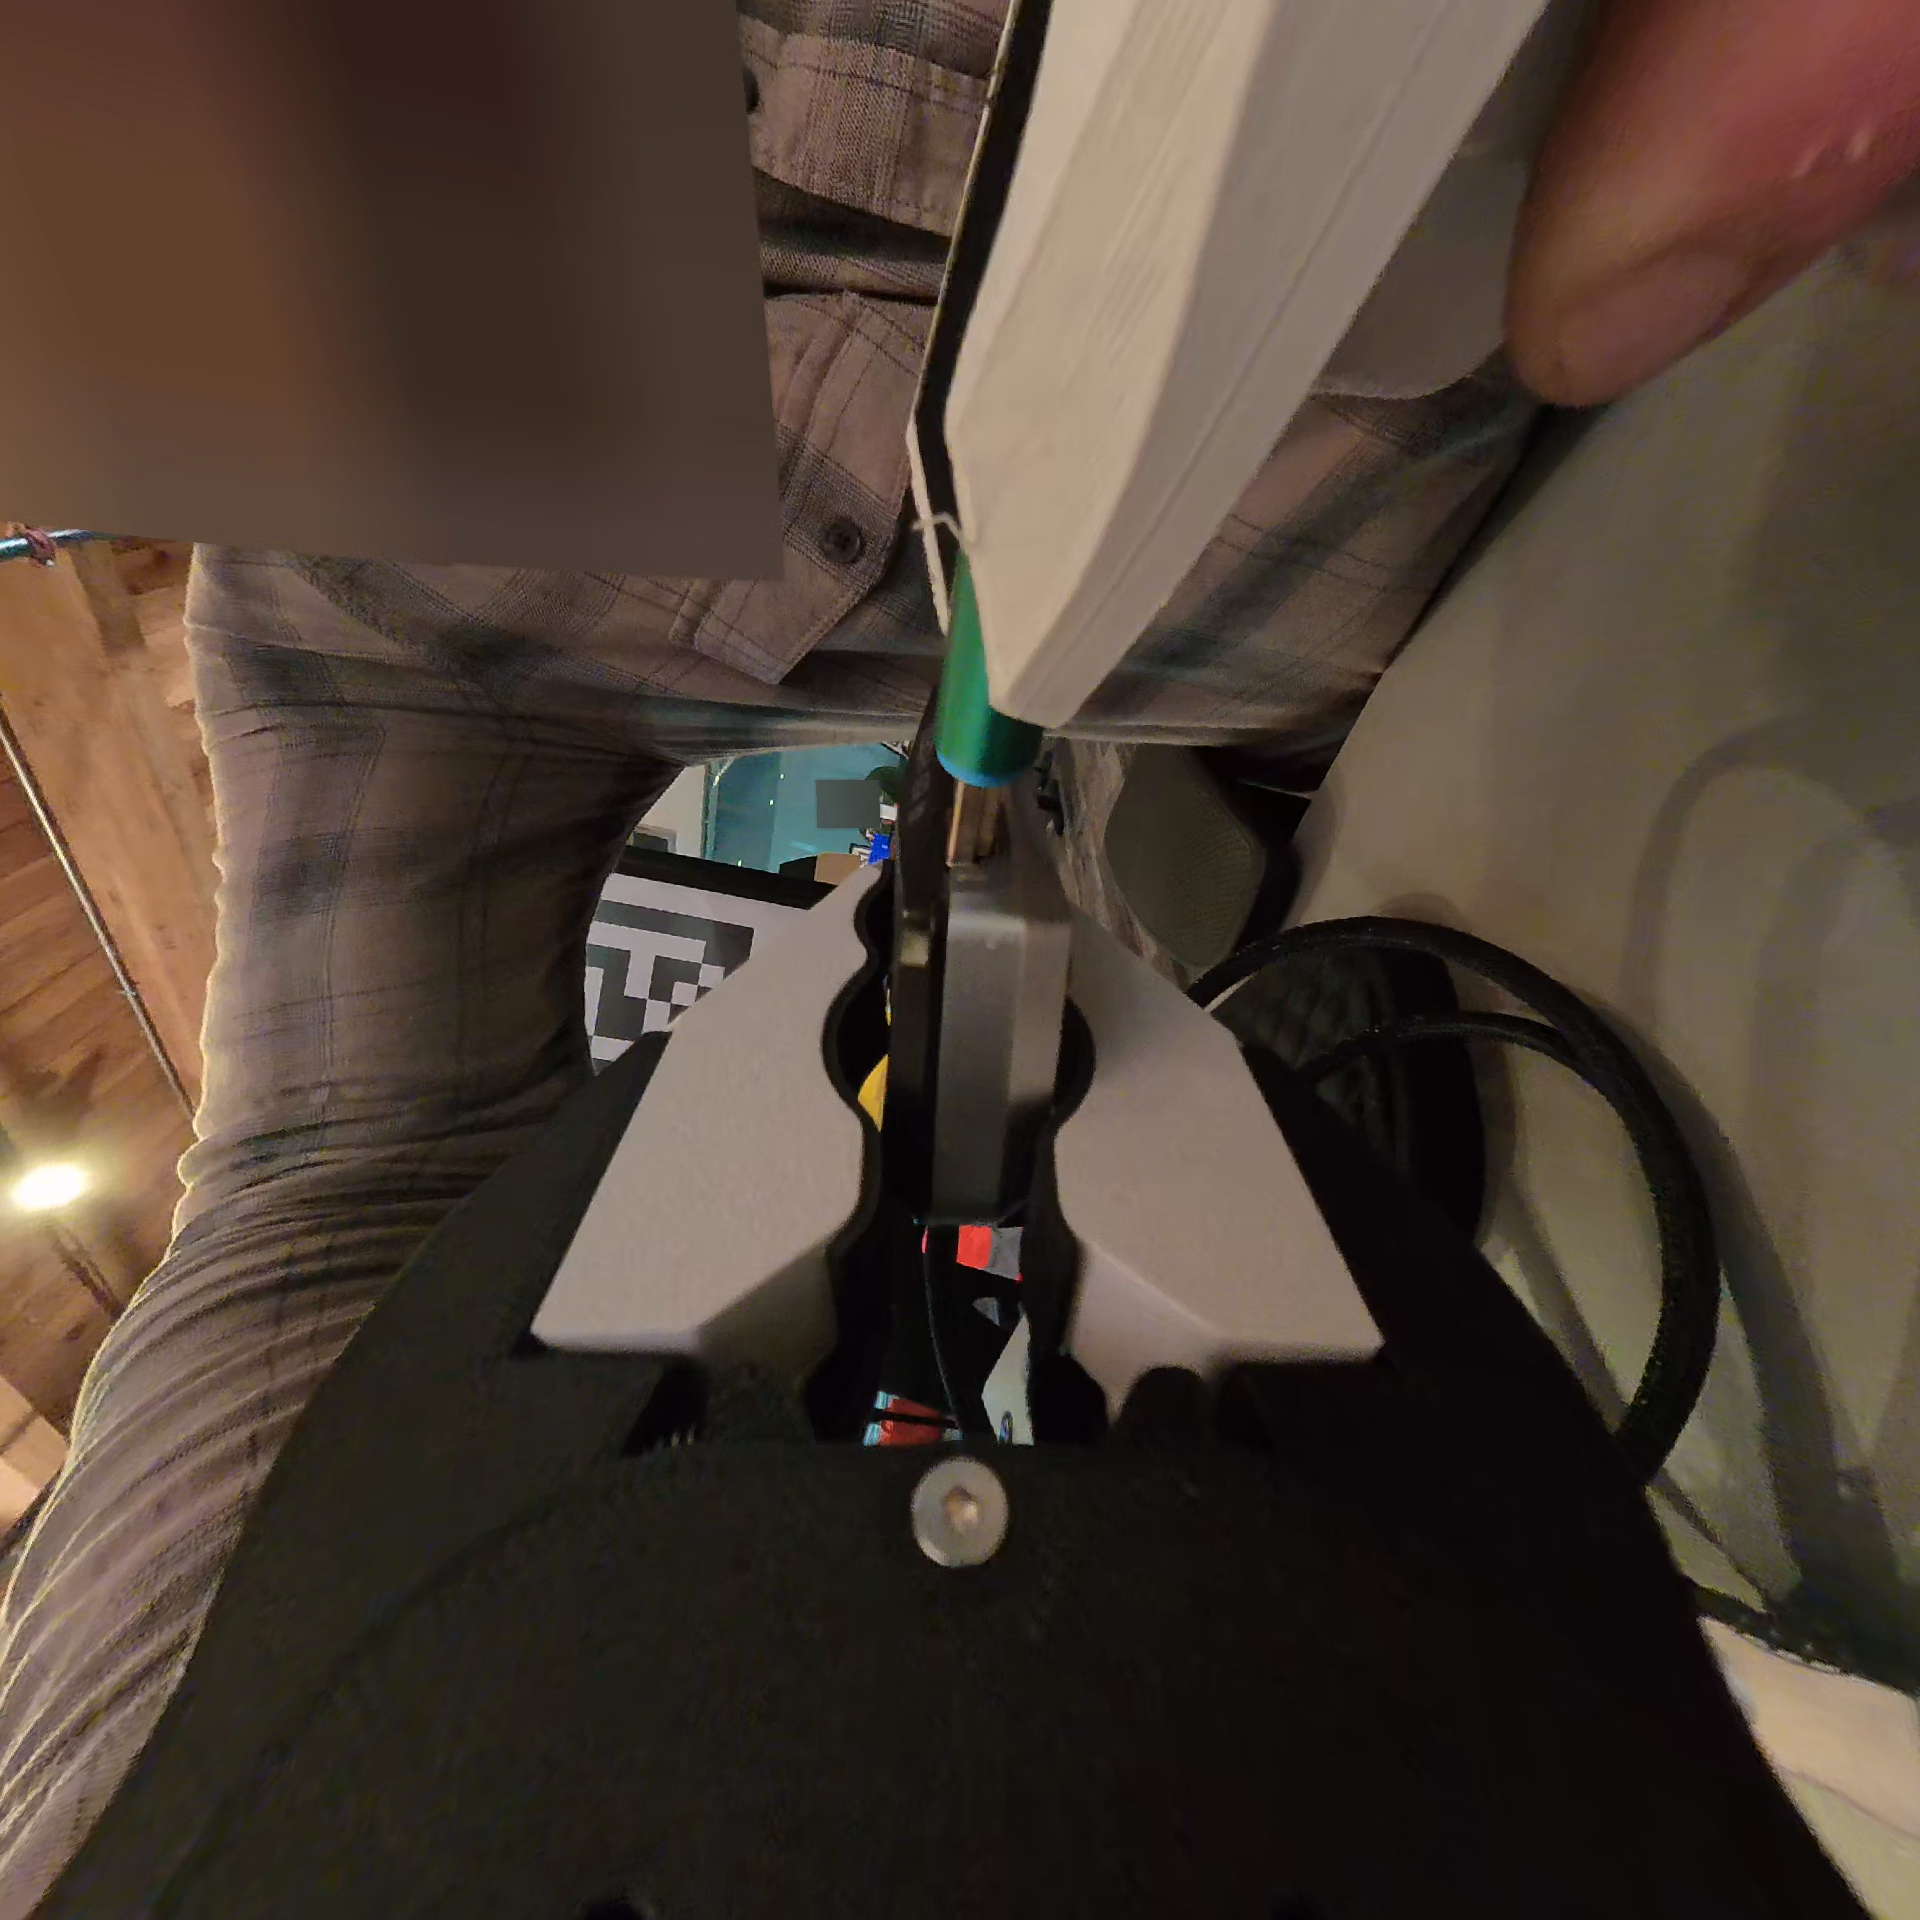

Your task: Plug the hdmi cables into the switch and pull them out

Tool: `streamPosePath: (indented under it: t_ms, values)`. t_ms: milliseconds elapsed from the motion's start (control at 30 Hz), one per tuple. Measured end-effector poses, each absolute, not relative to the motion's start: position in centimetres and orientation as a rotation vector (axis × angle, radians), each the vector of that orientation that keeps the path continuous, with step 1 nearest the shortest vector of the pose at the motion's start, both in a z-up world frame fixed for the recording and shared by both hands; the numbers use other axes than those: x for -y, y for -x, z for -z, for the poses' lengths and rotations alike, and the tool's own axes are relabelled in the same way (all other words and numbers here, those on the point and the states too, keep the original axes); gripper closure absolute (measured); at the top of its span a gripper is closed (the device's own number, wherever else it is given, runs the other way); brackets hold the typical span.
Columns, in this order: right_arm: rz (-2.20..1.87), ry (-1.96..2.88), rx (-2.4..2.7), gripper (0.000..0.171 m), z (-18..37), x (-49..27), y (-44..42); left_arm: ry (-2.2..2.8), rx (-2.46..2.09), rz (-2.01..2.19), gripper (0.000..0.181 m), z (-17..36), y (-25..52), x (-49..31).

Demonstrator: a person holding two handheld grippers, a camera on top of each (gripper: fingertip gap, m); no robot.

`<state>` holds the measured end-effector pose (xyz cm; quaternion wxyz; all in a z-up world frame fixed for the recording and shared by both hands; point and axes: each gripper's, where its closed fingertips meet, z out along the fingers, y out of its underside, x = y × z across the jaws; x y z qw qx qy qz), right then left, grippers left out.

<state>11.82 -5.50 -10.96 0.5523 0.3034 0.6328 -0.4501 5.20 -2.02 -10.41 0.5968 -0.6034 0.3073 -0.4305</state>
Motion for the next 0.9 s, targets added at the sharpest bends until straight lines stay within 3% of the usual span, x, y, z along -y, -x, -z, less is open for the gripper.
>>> streamPosePath:
  t_ms: [33, 900]
  values:
    - [1.060, -0.723, -1.501, 0.152, 11.1, 5.4, -11.8, 1.408, -0.712, 0.994, 0.160, 10.5, -5.2, 2.0]
    - [0.960, -0.685, -1.571, 0.152, 11.9, 4.7, -13.9, 1.539, -0.735, 0.764, 0.160, 10.7, -7.6, 1.6]
